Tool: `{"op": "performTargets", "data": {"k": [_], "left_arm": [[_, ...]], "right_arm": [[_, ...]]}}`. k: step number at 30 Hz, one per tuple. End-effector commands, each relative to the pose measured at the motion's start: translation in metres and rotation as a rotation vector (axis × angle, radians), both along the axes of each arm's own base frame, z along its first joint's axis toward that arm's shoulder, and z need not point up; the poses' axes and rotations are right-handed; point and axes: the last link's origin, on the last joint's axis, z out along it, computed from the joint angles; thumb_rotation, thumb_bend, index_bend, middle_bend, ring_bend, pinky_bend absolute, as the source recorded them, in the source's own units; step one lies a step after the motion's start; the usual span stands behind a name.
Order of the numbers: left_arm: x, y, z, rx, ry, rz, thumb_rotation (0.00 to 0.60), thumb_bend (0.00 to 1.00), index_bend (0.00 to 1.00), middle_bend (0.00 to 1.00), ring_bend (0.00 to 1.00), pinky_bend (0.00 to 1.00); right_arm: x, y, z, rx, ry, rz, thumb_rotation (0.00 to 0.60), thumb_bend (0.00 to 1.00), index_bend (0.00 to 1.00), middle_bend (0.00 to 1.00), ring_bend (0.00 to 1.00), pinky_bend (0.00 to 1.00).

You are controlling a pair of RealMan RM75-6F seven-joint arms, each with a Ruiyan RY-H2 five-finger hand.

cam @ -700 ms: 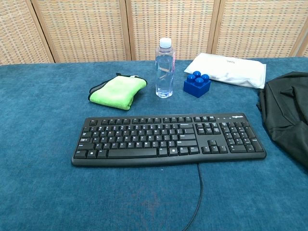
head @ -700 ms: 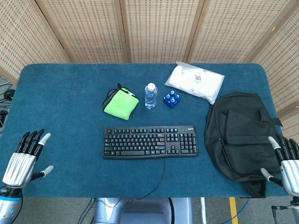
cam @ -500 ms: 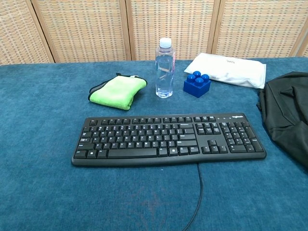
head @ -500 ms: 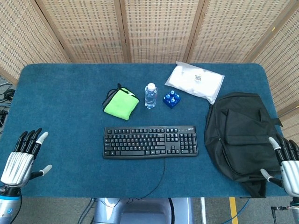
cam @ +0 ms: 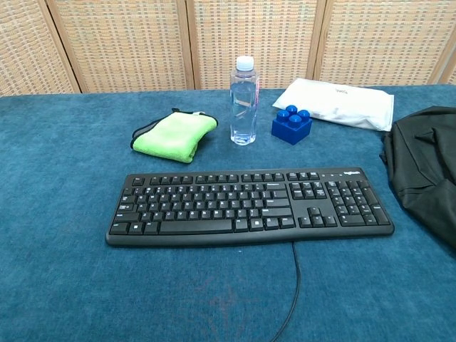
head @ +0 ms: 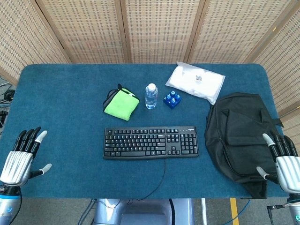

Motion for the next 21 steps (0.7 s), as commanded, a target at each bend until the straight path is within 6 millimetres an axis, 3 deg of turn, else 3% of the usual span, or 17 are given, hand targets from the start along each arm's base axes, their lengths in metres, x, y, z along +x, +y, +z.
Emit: {"op": "performTargets", "data": {"k": [1, 11, 15, 21], "left_arm": [[0.0, -0.001, 0.0, 0.004, -0.002, 0.001, 0.6, 0.0, 0.0, 0.0, 0.0, 0.0], [0.002, -0.002, 0.003, 0.02, -0.011, -0.009, 0.6, 0.0, 0.0, 0.0, 0.0, 0.0], [0.001, -0.001, 0.001, 0.012, -0.008, -0.004, 0.6, 0.0, 0.0, 0.0, 0.0, 0.0], [0.002, -0.001, -0.001, 0.007, -0.007, -0.006, 0.6, 0.0, 0.0, 0.0, 0.0, 0.0]], "right_arm": [[0.004, -0.005, -0.001, 0.014, 0.014, -0.003, 0.6, 0.21, 0.0, 0.0, 0.0, 0.03], [0.02, -0.02, 0.0, 0.025, 0.033, 0.002, 0.6, 0.21, 0.0, 0.0, 0.0, 0.03], [0.033, -0.028, 0.002, 0.018, 0.044, 0.028, 0.6, 0.22, 0.0, 0.17, 0.04, 0.07], [0.065, -0.05, -0.001, 0.039, 0.078, 0.066, 0.6, 0.26, 0.01, 0.41, 0.31, 0.31]]}}
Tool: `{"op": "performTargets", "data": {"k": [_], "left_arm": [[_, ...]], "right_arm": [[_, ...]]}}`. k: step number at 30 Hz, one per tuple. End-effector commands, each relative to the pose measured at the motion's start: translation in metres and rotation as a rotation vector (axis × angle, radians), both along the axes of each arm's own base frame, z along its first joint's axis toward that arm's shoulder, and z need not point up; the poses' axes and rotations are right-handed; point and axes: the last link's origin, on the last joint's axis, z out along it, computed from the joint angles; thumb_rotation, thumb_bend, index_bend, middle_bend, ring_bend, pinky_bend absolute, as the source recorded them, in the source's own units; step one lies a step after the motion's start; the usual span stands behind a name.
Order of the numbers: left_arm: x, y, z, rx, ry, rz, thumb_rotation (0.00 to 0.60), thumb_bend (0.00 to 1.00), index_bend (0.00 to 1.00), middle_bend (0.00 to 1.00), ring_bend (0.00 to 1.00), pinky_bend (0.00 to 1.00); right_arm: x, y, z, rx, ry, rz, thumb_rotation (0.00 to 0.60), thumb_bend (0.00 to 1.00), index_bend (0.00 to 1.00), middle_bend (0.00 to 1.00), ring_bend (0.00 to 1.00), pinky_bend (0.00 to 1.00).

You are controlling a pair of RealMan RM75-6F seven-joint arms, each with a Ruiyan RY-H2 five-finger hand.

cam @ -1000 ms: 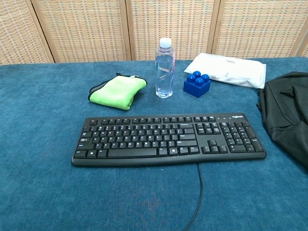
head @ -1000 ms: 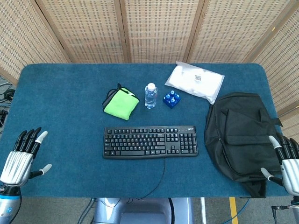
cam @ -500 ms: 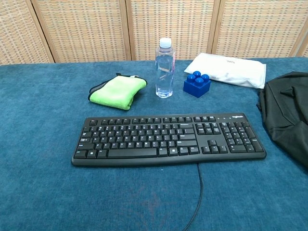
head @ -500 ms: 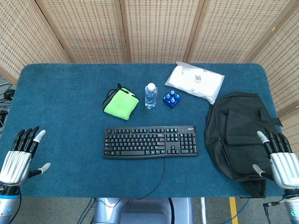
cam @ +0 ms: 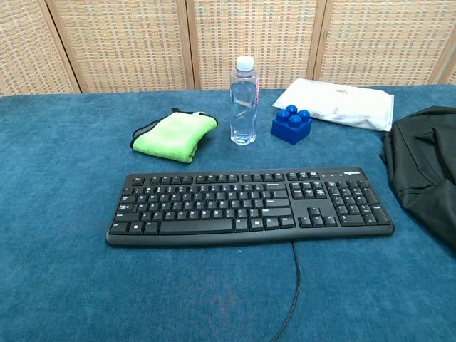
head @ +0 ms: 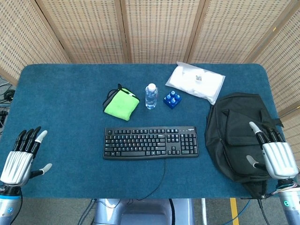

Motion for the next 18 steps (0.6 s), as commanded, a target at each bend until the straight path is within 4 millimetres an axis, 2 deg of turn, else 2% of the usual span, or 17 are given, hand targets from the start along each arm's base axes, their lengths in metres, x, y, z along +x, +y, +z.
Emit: {"op": "performTargets", "data": {"k": [1, 5, 8, 9, 10, 13, 18], "left_arm": [[0.0, 0.0, 0.0, -0.001, 0.001, 0.001, 0.6, 0.0, 0.0, 0.0, 0.0, 0.0], [-0.001, -0.001, -0.001, -0.003, 0.002, -0.001, 0.6, 0.0, 0.0, 0.0, 0.0, 0.0], [-0.001, -0.002, -0.001, -0.004, 0.002, -0.001, 0.6, 0.0, 0.0, 0.0, 0.0, 0.0], [-0.001, -0.002, -0.001, -0.004, 0.002, -0.001, 0.6, 0.0, 0.0, 0.0, 0.0, 0.0], [-0.001, -0.002, -0.001, -0.004, 0.002, -0.001, 0.6, 0.0, 0.0, 0.0, 0.0, 0.0], [-0.001, -0.002, -0.001, -0.007, 0.001, -0.003, 0.6, 0.0, 0.0, 0.0, 0.0, 0.0], [-0.001, -0.002, -0.003, -0.013, 0.004, -0.003, 0.6, 0.0, 0.0, 0.0, 0.0, 0.0]], "right_arm": [[0.023, -0.016, -0.004, 0.025, 0.028, 0.017, 0.6, 0.26, 0.02, 0.45, 0.35, 0.34], [0.038, -0.029, -0.014, 0.075, 0.076, 0.016, 0.6, 0.28, 0.06, 0.59, 0.49, 0.42], [0.046, -0.037, -0.023, 0.116, 0.125, 0.001, 0.6, 0.41, 0.1, 0.69, 0.6, 0.47], [0.05, -0.039, -0.026, 0.133, 0.131, -0.004, 0.6, 0.49, 0.11, 0.71, 0.62, 0.48], [0.052, -0.041, -0.028, 0.143, 0.134, -0.006, 0.6, 0.55, 0.11, 0.72, 0.63, 0.49], [0.06, -0.046, -0.038, 0.188, 0.161, -0.02, 0.6, 0.65, 0.12, 0.73, 0.63, 0.49], [0.067, -0.055, -0.061, 0.275, 0.212, -0.061, 0.6, 0.67, 0.12, 0.73, 0.63, 0.49]]}}
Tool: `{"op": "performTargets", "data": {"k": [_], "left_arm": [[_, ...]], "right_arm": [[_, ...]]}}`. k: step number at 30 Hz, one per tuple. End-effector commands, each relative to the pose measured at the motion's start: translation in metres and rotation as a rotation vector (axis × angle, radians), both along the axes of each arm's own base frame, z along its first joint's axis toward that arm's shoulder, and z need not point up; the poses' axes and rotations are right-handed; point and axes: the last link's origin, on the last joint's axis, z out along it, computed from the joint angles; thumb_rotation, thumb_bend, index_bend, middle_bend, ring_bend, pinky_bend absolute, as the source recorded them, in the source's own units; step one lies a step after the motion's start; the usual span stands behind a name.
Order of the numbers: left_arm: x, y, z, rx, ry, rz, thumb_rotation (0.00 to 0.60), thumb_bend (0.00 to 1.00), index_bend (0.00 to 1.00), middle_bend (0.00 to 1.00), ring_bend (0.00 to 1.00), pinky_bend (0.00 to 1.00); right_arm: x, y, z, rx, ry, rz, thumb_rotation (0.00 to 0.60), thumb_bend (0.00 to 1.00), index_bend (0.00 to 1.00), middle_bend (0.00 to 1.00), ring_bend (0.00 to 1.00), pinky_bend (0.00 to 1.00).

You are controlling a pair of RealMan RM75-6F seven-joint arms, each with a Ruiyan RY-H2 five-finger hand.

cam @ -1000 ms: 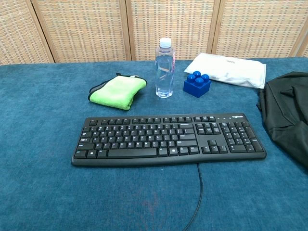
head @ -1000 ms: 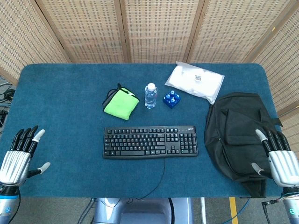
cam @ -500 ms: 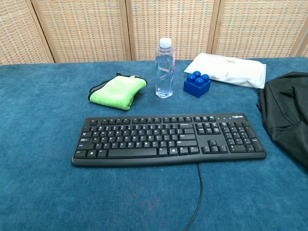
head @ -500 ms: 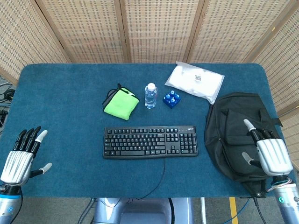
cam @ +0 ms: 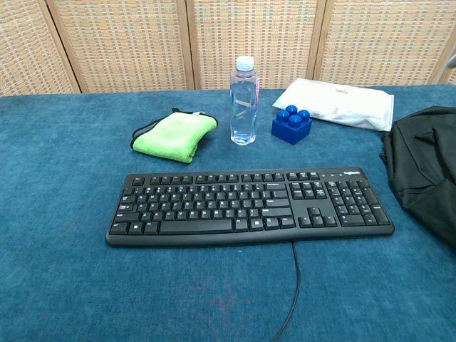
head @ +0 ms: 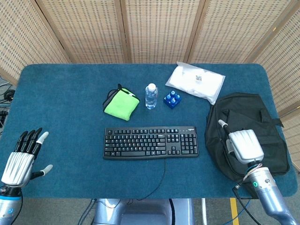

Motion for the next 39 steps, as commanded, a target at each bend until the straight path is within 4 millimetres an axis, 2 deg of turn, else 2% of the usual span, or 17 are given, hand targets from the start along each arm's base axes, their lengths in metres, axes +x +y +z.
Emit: {"op": "performTargets", "data": {"k": [1, 10, 13, 20, 39], "left_arm": [[0.0, 0.0, -0.001, -0.002, 0.0, -0.001, 0.6, 0.0, 0.0, 0.0, 0.0, 0.0], [-0.001, 0.001, -0.002, -0.008, 0.002, 0.001, 0.6, 0.0, 0.0, 0.0, 0.0, 0.0], [-0.001, 0.001, -0.002, -0.01, 0.003, 0.002, 0.6, 0.0, 0.0, 0.0, 0.0, 0.0], [-0.002, 0.001, -0.003, -0.014, 0.002, 0.003, 0.6, 0.0, 0.0, 0.0, 0.0, 0.0], [-0.005, 0.003, -0.004, -0.033, -0.006, 0.014, 0.6, 0.0, 0.0, 0.0, 0.0, 0.0]], "right_arm": [[0.013, -0.008, -0.023, 0.087, 0.023, -0.021, 0.6, 0.67, 0.12, 0.73, 0.63, 0.49], [0.02, -0.016, -0.056, 0.165, 0.065, -0.063, 0.6, 0.72, 0.13, 0.73, 0.63, 0.49], [0.022, -0.017, -0.07, 0.193, 0.075, -0.074, 0.6, 0.72, 0.14, 0.73, 0.63, 0.49], [0.026, -0.017, -0.09, 0.226, 0.087, -0.086, 0.6, 0.72, 0.14, 0.73, 0.63, 0.49], [0.038, -0.029, -0.119, 0.268, 0.11, -0.106, 0.6, 0.78, 0.14, 0.73, 0.63, 0.49]]}}
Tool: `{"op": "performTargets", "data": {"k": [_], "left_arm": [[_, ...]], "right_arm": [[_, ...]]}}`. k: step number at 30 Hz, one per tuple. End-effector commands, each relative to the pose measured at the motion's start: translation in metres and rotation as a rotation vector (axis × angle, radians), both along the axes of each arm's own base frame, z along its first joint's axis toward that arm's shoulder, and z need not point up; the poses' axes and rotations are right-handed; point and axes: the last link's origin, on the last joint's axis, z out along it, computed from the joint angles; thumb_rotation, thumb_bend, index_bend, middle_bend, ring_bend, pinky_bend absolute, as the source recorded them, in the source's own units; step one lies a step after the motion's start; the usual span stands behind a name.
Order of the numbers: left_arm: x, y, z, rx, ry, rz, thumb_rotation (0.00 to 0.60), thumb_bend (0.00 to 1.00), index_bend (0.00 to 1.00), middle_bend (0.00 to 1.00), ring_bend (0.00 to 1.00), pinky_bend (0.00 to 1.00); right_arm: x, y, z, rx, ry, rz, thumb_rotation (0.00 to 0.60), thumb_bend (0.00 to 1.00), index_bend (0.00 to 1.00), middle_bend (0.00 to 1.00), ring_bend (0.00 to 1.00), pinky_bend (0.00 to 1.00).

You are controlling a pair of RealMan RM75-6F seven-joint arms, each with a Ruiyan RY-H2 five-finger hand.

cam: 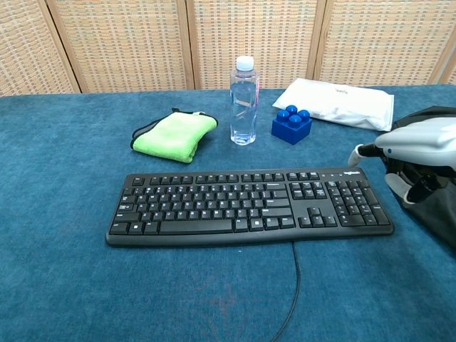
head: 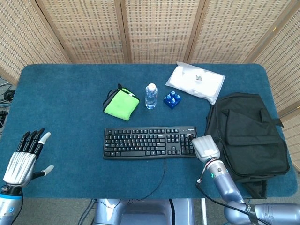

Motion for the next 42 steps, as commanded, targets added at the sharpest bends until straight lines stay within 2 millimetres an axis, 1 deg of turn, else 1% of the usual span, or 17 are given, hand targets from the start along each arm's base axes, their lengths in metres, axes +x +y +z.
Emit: {"op": "performTargets", "data": {"k": [1, 6, 18, 31, 42], "left_arm": [[0.0, 0.0, -0.001, -0.005, -0.003, 0.002, 0.6, 0.0, 0.0, 0.0, 0.0, 0.0], [-0.001, 0.001, -0.002, -0.005, 0.009, -0.001, 0.6, 0.0, 0.0, 0.0, 0.0, 0.0], [-0.002, 0.003, -0.004, -0.009, 0.008, 0.006, 0.6, 0.0, 0.0, 0.0, 0.0, 0.0], [-0.004, 0.005, -0.002, -0.008, 0.004, 0.016, 0.6, 0.0, 0.0, 0.0, 0.0, 0.0], [-0.005, 0.006, -0.003, -0.014, 0.005, 0.021, 0.6, 0.0, 0.0, 0.0, 0.0, 0.0]], "right_arm": [[0.002, -0.002, -0.002, 0.002, 0.008, 0.001, 0.6, 0.78, 0.14, 0.73, 0.63, 0.49], [0.001, -0.005, -0.008, 0.008, 0.0, -0.018, 0.6, 0.78, 0.14, 0.73, 0.63, 0.49], [0.002, -0.011, -0.015, 0.016, -0.001, -0.023, 0.6, 0.78, 0.14, 0.73, 0.63, 0.49], [-0.001, -0.014, -0.024, 0.03, -0.006, -0.043, 0.6, 0.78, 0.14, 0.72, 0.63, 0.49], [-0.001, -0.017, -0.028, 0.035, -0.003, -0.045, 0.6, 0.78, 0.14, 0.72, 0.63, 0.49]]}}
